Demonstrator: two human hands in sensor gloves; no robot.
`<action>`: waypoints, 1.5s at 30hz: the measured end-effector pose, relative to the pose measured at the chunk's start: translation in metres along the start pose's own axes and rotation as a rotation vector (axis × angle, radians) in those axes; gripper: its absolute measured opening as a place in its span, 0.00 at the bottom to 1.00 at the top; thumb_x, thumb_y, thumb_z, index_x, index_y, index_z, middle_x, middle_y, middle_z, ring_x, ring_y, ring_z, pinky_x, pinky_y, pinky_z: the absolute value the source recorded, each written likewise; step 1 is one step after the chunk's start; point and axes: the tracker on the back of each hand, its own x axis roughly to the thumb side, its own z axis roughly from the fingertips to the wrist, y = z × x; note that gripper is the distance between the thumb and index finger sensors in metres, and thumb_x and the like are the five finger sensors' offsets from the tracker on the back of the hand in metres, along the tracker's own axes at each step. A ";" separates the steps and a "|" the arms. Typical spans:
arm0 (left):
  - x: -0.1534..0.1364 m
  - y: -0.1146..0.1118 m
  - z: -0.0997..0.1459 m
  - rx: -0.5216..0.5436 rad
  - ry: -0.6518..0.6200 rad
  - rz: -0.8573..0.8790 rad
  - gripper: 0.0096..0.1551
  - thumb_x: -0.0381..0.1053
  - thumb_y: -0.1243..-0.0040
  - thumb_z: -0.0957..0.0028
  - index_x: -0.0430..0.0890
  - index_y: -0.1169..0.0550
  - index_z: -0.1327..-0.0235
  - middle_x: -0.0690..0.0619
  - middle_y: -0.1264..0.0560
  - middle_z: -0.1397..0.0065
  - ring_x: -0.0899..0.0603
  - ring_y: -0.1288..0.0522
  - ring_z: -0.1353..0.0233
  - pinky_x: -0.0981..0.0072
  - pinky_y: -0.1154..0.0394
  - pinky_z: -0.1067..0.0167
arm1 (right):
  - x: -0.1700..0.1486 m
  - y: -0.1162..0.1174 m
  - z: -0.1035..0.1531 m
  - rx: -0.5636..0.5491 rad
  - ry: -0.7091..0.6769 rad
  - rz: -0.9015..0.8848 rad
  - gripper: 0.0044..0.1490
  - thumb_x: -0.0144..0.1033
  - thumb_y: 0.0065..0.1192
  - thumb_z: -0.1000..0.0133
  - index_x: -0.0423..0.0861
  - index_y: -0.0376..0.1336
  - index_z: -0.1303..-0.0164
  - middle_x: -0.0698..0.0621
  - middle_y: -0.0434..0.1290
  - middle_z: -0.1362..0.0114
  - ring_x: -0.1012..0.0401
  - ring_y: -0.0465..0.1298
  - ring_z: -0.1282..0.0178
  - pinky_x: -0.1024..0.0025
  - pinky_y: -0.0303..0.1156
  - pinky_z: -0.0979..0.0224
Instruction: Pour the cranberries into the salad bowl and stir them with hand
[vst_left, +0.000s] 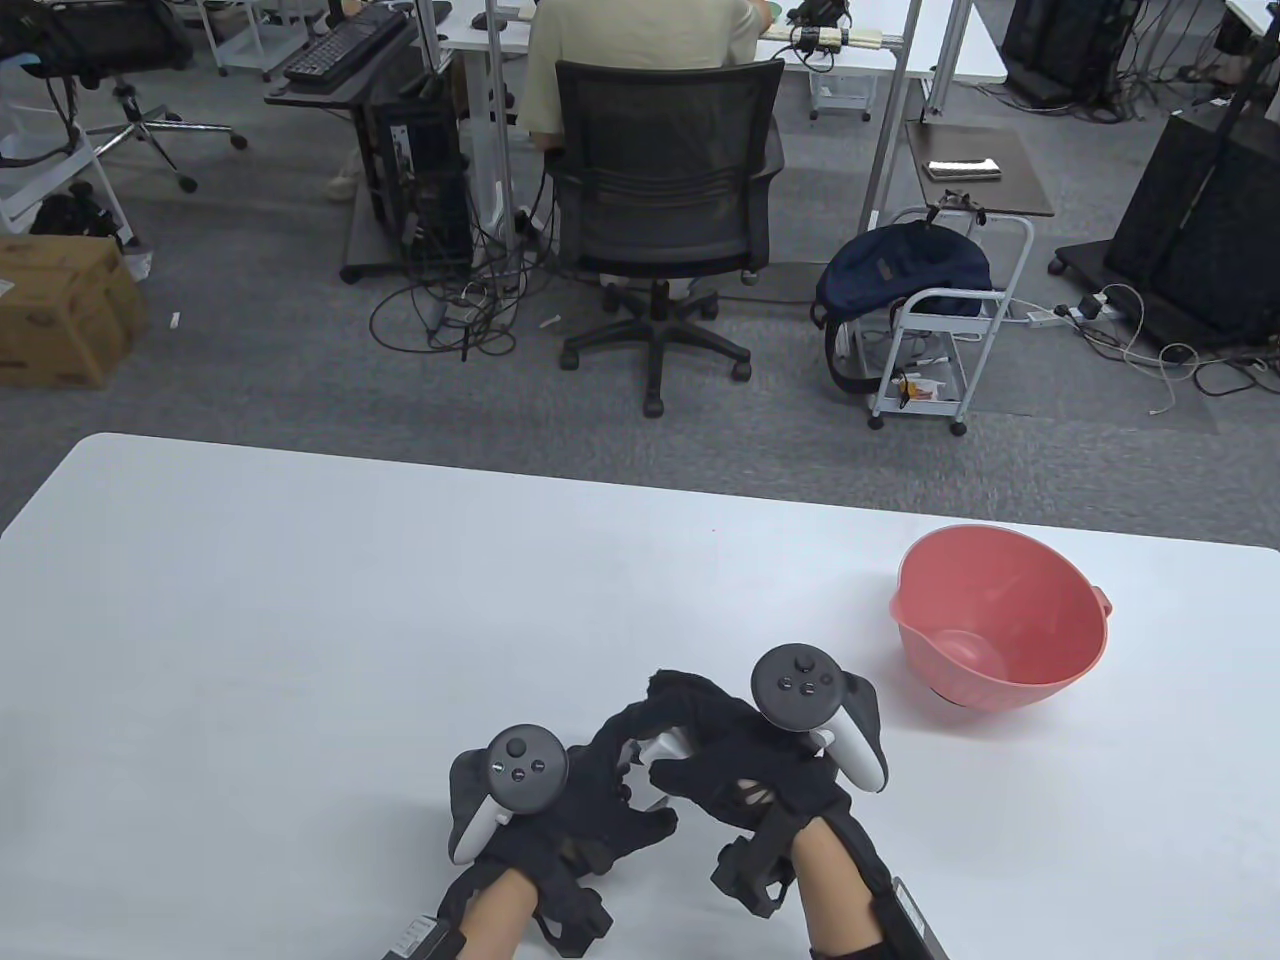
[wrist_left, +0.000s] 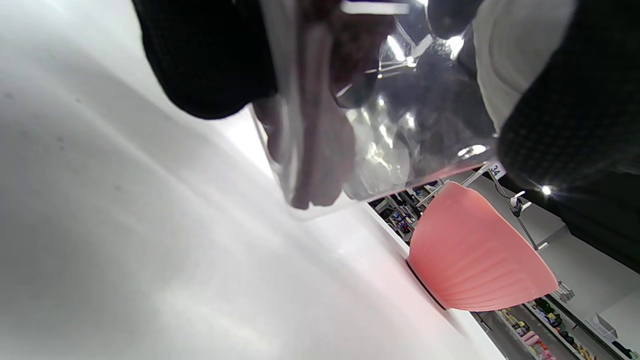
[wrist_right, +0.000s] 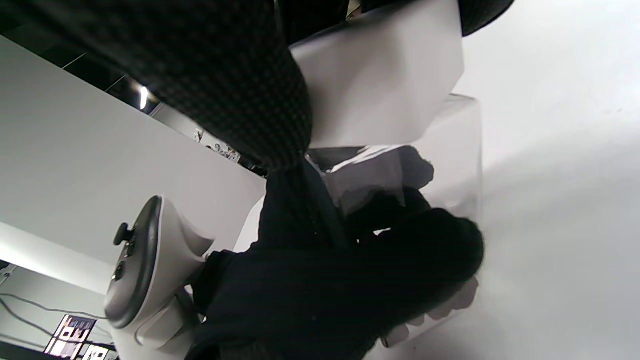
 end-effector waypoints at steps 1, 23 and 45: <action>0.000 0.000 0.000 0.001 -0.001 0.010 0.62 0.75 0.15 0.63 0.80 0.46 0.25 0.58 0.27 0.17 0.41 0.24 0.24 0.51 0.18 0.41 | -0.001 -0.001 0.001 -0.012 0.000 0.000 0.39 0.47 0.82 0.49 0.63 0.63 0.28 0.56 0.56 0.11 0.43 0.55 0.13 0.38 0.57 0.19; 0.004 -0.003 0.005 0.043 -0.002 -0.091 0.62 0.74 0.14 0.63 0.81 0.47 0.25 0.58 0.28 0.17 0.41 0.26 0.23 0.47 0.21 0.37 | -0.004 -0.003 0.011 -0.056 0.244 0.114 0.47 0.69 0.75 0.49 0.64 0.60 0.22 0.41 0.61 0.16 0.48 0.78 0.39 0.62 0.79 0.43; 0.003 -0.002 0.003 0.055 0.016 -0.039 0.62 0.75 0.16 0.61 0.81 0.48 0.25 0.58 0.28 0.16 0.42 0.26 0.22 0.48 0.21 0.37 | 0.004 -0.005 0.005 0.046 -0.065 0.058 0.42 0.41 0.84 0.50 0.67 0.63 0.27 0.57 0.56 0.10 0.38 0.50 0.12 0.37 0.59 0.19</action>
